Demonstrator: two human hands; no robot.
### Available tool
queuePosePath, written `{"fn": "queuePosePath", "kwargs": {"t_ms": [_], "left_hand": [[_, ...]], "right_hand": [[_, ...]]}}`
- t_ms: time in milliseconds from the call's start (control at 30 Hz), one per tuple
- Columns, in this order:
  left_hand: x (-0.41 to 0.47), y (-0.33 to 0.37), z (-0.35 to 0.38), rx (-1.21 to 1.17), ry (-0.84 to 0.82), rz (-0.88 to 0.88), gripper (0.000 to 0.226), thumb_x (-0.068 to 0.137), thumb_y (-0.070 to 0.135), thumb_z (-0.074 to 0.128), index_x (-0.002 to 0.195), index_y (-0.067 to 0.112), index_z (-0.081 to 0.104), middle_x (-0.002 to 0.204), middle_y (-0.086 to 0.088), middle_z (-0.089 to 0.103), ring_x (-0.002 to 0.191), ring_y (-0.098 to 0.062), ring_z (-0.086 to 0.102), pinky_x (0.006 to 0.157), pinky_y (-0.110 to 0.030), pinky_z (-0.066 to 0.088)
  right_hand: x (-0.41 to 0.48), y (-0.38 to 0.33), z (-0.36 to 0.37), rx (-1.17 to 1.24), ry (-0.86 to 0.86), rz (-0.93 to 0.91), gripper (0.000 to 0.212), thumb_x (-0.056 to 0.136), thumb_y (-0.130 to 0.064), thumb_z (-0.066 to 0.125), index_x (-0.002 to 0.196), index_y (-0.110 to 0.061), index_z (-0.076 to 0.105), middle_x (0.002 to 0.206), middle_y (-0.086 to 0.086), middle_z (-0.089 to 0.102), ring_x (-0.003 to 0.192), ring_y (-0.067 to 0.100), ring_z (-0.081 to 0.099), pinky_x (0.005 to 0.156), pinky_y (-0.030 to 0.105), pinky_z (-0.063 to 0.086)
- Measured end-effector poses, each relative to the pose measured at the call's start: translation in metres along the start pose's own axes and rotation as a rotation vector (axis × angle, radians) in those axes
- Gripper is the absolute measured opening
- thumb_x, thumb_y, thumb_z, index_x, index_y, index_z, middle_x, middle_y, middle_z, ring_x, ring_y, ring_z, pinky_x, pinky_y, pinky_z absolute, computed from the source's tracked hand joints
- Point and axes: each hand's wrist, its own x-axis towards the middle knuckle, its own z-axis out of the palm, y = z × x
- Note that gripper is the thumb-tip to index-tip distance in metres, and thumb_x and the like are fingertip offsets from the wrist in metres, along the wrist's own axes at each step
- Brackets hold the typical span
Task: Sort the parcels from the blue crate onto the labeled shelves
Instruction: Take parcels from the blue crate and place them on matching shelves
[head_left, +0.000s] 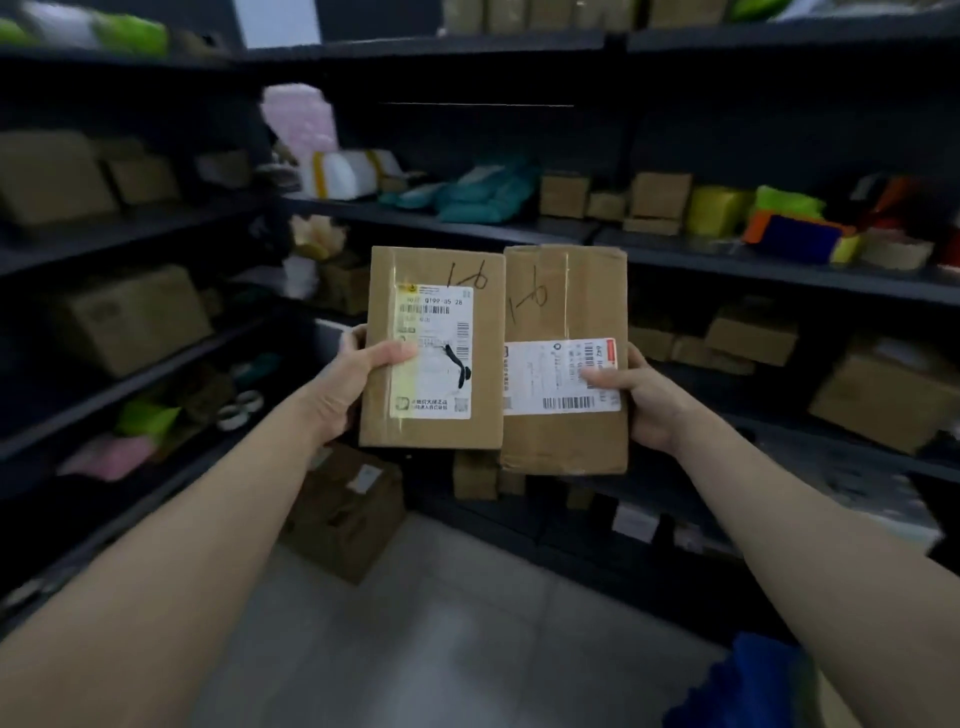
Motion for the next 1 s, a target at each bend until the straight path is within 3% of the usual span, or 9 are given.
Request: {"fn": "queuePosePath", "kwargs": {"t_ms": [100,300,533,700,833,1000], "left_hand": [[-0.008,0.008,-0.078,-0.011,0.137,0.019,0.087,0.058,0.029,0.080,0.130,0.026,0.031,0.112,-0.011,0.065,0.094,-0.029,0.068,0.075,-0.042,0.056],[-0.042,0.012,-0.200,-0.059,0.325,0.040,0.091,0.057,0.029,0.079,0.132,0.026,0.028,0.109,-0.010,0.066,0.079,-0.023,0.073,0.057,-0.033,0.058],[-0.108,0.000,-0.305,-0.040,0.593,0.000,0.094,0.060,0.026,0.082,0.135,0.027,0.025,0.115,-0.011,0.065,0.089,-0.028,0.072,0.067,-0.040,0.058],[-0.153,-0.009,-0.342,-0.039,0.733,-0.068,0.087,0.067,0.034,0.074,0.142,0.016,0.033,0.117,-0.013,0.068,0.102,-0.034,0.067,0.089,-0.051,0.052],[-0.181,-0.009,-0.356,-0.085,0.896,-0.063,0.094,0.066,0.032,0.076,0.144,0.015,0.026,0.125,-0.017,0.061,0.102,-0.035,0.067,0.075,-0.045,0.057],[-0.210,-0.020,-0.359,-0.110,1.110,-0.031,0.090,0.067,0.029,0.079,0.137,0.034,0.022,0.117,-0.011,0.062,0.086,-0.028,0.072,0.067,-0.043,0.059]], "right_hand": [[0.047,0.005,0.078,-0.054,-0.116,0.016,0.096,0.064,-0.004,0.078,0.144,-0.033,0.033,0.110,0.011,0.072,0.097,0.029,0.071,0.073,0.044,0.058],[0.120,0.024,0.208,-0.081,-0.348,0.059,0.098,0.063,0.000,0.078,0.144,-0.033,0.033,0.103,0.008,0.075,0.094,0.028,0.071,0.065,0.040,0.059],[0.173,0.064,0.342,-0.145,-0.585,0.115,0.104,0.056,-0.002,0.082,0.143,-0.033,0.034,0.100,0.007,0.075,0.092,0.030,0.072,0.064,0.040,0.059],[0.196,0.085,0.423,-0.192,-0.760,0.164,0.111,0.053,-0.003,0.084,0.145,-0.034,0.030,0.103,0.010,0.074,0.093,0.032,0.071,0.068,0.045,0.058],[0.206,0.090,0.476,-0.270,-0.933,0.180,0.111,0.053,-0.005,0.084,0.144,-0.039,0.029,0.098,0.008,0.075,0.092,0.030,0.072,0.068,0.045,0.059],[0.206,0.100,0.526,-0.379,-1.101,0.200,0.112,0.057,-0.002,0.080,0.144,-0.044,0.025,0.109,0.016,0.069,0.092,0.032,0.071,0.075,0.049,0.058]]}}
